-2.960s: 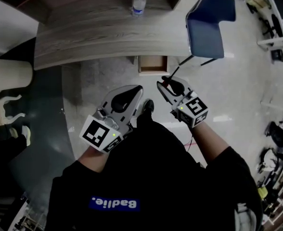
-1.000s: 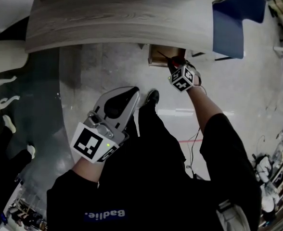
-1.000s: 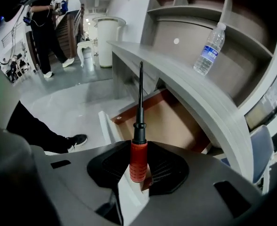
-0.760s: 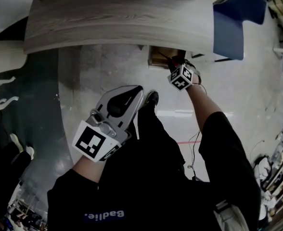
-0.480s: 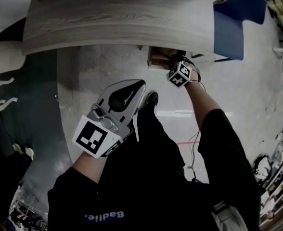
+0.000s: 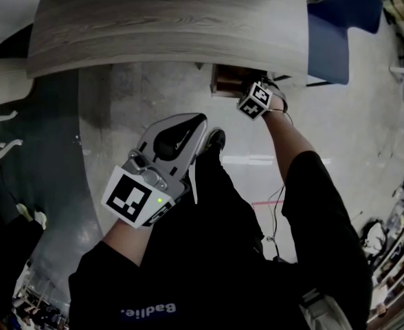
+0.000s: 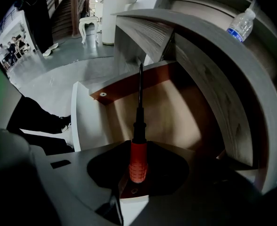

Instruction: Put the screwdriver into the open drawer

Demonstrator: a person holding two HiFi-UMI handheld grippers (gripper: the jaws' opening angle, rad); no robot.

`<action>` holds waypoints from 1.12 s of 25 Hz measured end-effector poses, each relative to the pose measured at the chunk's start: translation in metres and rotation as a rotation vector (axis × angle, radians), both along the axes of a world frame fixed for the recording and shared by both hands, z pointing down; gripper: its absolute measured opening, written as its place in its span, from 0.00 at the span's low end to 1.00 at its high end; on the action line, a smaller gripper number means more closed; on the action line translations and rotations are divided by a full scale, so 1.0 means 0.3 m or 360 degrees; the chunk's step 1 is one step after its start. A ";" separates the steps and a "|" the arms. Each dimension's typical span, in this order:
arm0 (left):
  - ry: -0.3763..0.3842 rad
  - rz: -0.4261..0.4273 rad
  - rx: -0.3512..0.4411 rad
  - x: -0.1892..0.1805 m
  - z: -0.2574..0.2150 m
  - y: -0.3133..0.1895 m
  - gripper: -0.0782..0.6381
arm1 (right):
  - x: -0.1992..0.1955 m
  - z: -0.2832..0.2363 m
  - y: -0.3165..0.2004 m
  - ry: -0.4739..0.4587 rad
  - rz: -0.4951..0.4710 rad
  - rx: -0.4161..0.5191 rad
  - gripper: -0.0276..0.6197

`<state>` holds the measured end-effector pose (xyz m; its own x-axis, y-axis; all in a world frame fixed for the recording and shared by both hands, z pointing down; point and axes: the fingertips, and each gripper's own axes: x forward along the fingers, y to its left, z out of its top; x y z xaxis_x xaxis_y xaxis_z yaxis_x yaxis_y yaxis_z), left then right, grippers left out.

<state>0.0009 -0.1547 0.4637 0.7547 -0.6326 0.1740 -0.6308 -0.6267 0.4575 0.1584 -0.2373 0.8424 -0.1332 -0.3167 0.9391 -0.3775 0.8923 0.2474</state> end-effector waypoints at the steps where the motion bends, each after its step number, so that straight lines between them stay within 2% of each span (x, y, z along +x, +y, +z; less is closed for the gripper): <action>1: 0.0000 0.0000 0.0000 -0.002 0.001 0.001 0.11 | 0.003 0.004 0.003 -0.0001 0.0014 -0.0007 0.23; 7: 0.0016 0.0007 -0.0023 -0.004 0.003 0.014 0.11 | 0.047 0.036 0.010 -0.0002 0.0197 -0.0074 0.23; 10: 0.0016 0.0011 -0.0023 -0.008 0.006 0.021 0.11 | 0.061 0.051 0.004 0.0041 0.0215 -0.0100 0.23; 13: 0.0016 0.0011 -0.0042 -0.011 0.023 0.032 0.11 | 0.061 0.060 0.004 0.0113 0.0164 -0.0124 0.23; 19: 0.0016 -0.0009 -0.0046 -0.026 0.032 0.038 0.11 | 0.056 0.077 0.000 0.0340 -0.0088 -0.0124 0.23; 28: 0.0018 -0.0001 -0.0076 -0.034 0.048 0.048 0.11 | 0.063 0.093 -0.004 0.0418 -0.0204 -0.0116 0.24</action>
